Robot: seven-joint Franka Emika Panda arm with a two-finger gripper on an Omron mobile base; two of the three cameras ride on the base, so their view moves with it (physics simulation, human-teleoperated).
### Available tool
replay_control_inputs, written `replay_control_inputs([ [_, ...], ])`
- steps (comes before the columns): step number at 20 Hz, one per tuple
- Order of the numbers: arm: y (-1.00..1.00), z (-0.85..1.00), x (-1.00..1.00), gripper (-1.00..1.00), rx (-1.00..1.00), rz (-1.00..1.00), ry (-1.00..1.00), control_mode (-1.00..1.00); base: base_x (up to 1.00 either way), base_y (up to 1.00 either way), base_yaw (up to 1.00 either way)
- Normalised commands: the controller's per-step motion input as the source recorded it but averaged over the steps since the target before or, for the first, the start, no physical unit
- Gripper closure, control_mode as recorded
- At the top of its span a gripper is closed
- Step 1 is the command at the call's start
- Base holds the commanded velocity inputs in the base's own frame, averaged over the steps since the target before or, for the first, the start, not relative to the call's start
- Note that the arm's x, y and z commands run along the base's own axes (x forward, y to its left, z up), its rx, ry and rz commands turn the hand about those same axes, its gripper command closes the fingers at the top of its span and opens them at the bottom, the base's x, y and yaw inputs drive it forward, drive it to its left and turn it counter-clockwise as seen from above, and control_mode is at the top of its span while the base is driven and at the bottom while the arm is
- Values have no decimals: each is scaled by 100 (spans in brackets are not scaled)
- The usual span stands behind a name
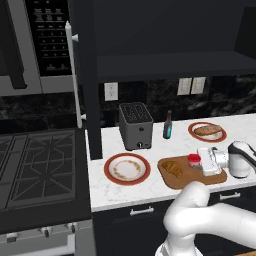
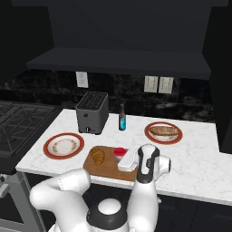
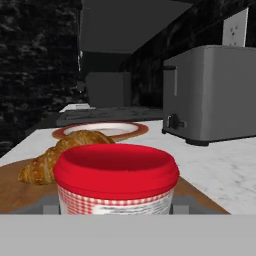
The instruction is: From the different types of pastries on the counter, select a croissant and place it on the cutting board. Then retrieve a jar of jam from the cabinet and place it alongside the croissant on the cutting board.
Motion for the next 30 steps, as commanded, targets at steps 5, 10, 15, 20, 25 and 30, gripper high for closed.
replay_control_inputs([
  [5, -10, -14, 0, -100, 0, 0, 0, -100, 0, 0, 0],
  [10, -26, -13, 0, -100, 2, 1, 0, -100, 0, 0, 0],
  [15, -74, -5, 17, -100, 4, 2, 0, -100, 0, 0, 0],
  [20, -100, -3, 46, -100, 1, 0, 0, -100, 0, 0, 0],
  [25, -100, -4, 33, -100, 1, 1, 0, -100, 0, 0, 0],
  [30, -100, 20, 4, -100, -1, -4, 14, -100, 0, 0, 0],
])
